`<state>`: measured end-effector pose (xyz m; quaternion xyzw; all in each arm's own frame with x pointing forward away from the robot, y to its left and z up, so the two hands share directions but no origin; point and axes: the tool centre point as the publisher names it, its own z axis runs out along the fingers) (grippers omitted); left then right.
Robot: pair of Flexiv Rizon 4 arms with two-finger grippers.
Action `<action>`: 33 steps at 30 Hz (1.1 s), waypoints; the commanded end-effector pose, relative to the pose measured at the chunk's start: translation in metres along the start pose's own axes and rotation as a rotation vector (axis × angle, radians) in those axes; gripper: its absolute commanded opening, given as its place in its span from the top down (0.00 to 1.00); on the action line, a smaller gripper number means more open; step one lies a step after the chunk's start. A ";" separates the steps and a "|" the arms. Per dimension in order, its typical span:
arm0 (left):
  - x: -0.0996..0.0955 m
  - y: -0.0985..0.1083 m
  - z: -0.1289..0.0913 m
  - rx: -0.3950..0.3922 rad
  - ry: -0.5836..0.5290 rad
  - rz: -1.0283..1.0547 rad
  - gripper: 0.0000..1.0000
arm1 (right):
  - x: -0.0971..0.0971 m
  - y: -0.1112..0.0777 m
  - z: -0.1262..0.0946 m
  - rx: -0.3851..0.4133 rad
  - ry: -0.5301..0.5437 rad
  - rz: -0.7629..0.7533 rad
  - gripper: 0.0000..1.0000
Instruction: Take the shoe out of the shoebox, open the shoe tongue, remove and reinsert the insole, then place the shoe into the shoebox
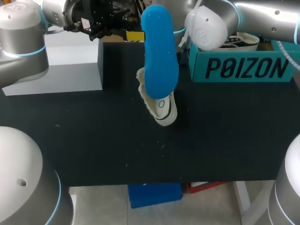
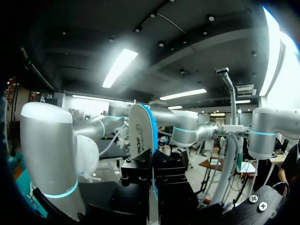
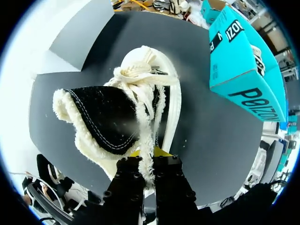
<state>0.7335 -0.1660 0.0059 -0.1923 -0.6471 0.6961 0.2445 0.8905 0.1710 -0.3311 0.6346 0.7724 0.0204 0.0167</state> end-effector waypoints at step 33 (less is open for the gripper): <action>0.000 0.000 0.001 -0.002 -0.005 0.001 1.00 | -0.010 -0.020 0.054 0.007 -0.005 0.172 1.00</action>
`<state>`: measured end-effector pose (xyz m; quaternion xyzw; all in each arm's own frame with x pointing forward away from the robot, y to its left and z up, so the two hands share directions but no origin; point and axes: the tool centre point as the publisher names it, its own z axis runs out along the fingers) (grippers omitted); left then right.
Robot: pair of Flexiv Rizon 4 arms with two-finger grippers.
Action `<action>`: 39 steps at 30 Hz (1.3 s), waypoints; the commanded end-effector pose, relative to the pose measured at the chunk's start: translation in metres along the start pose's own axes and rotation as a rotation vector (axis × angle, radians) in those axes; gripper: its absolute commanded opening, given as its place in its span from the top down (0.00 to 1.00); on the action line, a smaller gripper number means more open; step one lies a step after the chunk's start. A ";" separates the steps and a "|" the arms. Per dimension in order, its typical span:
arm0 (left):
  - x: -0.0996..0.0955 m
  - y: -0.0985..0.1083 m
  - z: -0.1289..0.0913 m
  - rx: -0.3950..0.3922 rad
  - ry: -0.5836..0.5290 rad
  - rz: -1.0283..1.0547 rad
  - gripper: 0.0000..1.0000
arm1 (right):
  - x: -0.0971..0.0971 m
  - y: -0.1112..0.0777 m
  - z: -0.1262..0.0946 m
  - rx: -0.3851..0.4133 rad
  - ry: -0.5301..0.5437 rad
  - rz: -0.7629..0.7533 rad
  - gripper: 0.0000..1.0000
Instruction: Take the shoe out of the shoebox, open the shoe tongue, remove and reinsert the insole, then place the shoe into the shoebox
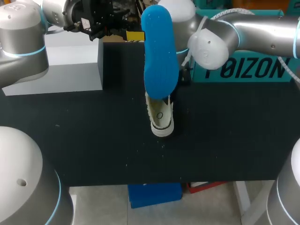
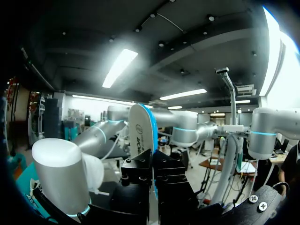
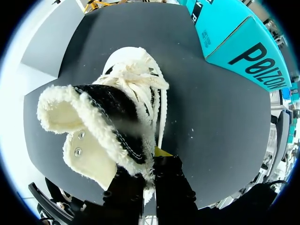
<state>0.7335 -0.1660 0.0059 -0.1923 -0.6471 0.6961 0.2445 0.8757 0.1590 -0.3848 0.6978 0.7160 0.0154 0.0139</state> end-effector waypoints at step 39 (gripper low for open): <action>0.000 0.000 0.001 -0.002 -0.005 0.001 1.00 | -0.030 -0.003 -0.091 -0.088 0.826 0.052 0.00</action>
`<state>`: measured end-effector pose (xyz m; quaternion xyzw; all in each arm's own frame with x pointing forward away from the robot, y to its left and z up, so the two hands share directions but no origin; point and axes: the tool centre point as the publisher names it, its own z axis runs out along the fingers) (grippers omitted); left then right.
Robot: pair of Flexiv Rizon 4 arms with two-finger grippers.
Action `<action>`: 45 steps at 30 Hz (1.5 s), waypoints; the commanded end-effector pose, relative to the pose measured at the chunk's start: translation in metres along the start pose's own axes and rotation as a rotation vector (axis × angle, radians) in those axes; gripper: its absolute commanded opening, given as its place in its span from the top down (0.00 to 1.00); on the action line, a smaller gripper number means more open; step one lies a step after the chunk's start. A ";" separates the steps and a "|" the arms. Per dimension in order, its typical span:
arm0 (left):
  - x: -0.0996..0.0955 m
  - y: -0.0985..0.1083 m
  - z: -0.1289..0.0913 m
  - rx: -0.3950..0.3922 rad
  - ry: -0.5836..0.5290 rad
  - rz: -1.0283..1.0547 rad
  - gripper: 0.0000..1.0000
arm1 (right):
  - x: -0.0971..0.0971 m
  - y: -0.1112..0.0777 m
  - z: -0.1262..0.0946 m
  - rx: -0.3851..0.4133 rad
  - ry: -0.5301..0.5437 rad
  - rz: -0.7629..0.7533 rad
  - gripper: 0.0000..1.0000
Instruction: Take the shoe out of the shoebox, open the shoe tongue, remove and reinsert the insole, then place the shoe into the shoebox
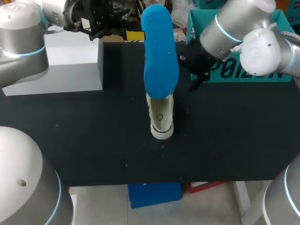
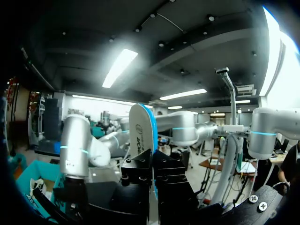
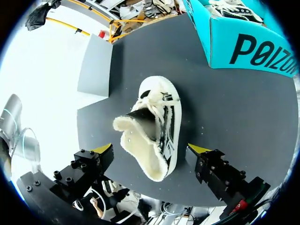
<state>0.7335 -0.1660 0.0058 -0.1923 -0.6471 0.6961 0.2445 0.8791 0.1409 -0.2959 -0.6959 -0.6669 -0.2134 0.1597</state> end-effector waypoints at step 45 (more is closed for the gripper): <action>0.003 0.001 0.004 -0.110 -0.035 0.113 1.00 | -0.004 0.002 -0.038 -0.004 0.889 0.082 0.00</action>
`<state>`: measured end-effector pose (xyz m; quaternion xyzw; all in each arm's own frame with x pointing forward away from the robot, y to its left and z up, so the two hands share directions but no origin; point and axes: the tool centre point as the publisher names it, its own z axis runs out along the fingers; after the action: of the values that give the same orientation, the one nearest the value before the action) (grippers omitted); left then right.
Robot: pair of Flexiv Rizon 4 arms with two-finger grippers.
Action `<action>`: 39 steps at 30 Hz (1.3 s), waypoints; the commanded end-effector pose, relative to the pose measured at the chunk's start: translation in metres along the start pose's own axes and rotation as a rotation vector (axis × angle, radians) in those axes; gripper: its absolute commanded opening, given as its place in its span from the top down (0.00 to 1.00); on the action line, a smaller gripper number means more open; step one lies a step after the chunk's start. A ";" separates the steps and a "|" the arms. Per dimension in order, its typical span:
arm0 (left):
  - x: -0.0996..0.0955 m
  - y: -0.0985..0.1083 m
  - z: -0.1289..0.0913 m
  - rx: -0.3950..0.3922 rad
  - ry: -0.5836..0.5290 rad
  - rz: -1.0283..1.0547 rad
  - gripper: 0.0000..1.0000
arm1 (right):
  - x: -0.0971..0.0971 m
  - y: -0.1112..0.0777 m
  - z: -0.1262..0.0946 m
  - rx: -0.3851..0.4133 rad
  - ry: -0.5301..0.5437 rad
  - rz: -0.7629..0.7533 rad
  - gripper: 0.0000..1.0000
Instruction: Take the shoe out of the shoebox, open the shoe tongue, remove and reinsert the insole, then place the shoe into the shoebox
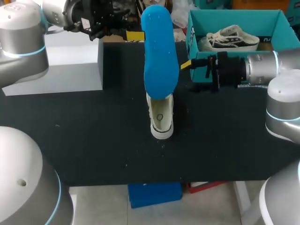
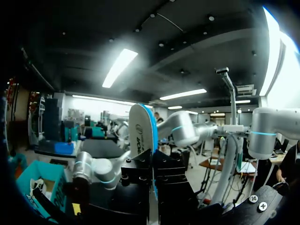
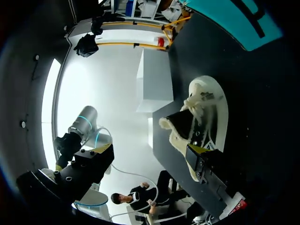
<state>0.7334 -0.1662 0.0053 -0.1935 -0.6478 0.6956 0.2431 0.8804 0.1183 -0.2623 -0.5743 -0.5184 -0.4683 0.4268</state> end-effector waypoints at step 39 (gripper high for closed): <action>0.035 0.087 0.043 -0.693 -0.242 0.723 1.00 | -0.002 -0.003 0.000 -0.009 0.055 -0.002 0.00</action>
<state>0.6838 -0.1904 -0.0588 -0.3899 -0.7807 0.4777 -0.1016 0.8773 0.1168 -0.2642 -0.5617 -0.5055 -0.4863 0.4388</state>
